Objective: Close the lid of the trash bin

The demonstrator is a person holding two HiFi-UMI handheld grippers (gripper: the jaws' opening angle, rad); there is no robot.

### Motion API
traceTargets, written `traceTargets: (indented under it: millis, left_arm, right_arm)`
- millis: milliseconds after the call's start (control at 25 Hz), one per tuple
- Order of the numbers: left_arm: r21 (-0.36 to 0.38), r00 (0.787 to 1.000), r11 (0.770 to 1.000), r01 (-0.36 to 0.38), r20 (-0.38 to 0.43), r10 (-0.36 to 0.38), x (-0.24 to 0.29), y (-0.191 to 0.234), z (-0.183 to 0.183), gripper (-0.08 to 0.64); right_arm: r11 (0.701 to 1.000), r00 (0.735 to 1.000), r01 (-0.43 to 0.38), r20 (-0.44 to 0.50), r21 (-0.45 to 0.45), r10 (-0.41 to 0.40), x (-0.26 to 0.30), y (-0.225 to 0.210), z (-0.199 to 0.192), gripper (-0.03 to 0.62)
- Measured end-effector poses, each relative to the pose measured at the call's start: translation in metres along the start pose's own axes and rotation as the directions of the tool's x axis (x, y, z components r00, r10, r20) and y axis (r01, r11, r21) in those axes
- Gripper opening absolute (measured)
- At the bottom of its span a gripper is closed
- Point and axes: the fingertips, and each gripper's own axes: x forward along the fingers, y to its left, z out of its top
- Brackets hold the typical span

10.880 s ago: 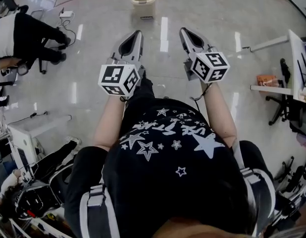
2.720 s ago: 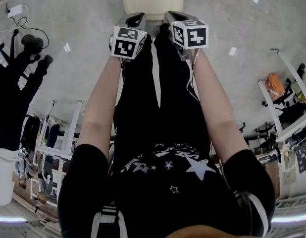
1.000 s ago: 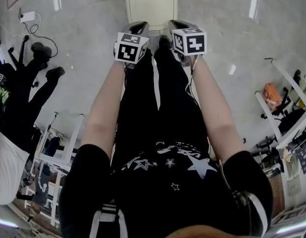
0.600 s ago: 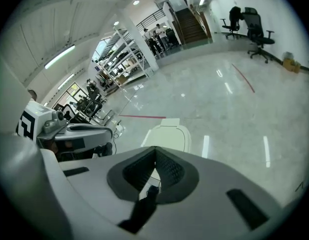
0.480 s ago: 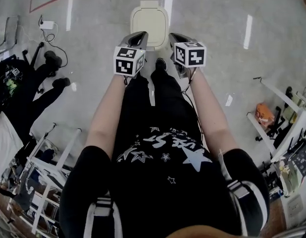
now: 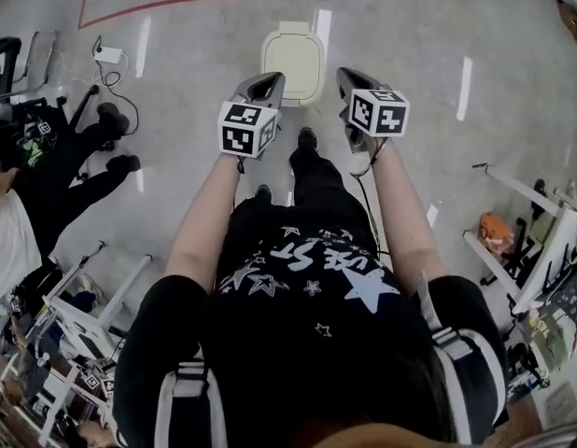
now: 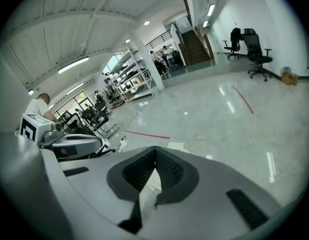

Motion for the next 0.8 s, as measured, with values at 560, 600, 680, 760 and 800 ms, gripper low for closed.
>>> traceTargets:
  millis: [560,600,680,760,800]
  left_arm:
    - [-0.01,0.984,0.998,0.059,0.17,-0.056,-0.14,-0.012,-0.006,0.011]
    - [-0.009,0.982,0.998,0.064,0.176,-0.062,-0.149,-0.014,-0.009,0.011]
    - [-0.005,0.98,0.997,0.072,0.186,-0.07,-0.168,-0.019,-0.017,0.011]
    - [-0.002,0.979,0.997,0.076,0.191,-0.075,-0.187,-0.021,-0.026,0.011]
    - [-0.001,0.978,0.997,0.078,0.194,-0.077,-0.196,-0.022,-0.03,0.011]
  right_arm:
    - [0.998,0.983,0.042,0.179,-0.055,-0.031,-0.074,0.111,-0.018,0.006]
    - [0.997,0.982,0.043,0.185,-0.059,-0.032,-0.078,0.118,-0.023,0.006]
    - [0.997,0.98,0.045,0.198,-0.066,-0.031,-0.086,0.132,-0.032,0.006]
    - [0.997,0.976,0.046,0.215,-0.064,-0.031,-0.096,0.146,-0.041,0.006]
    - [0.997,0.973,0.047,0.227,-0.057,-0.033,-0.1,0.153,-0.046,0.006]
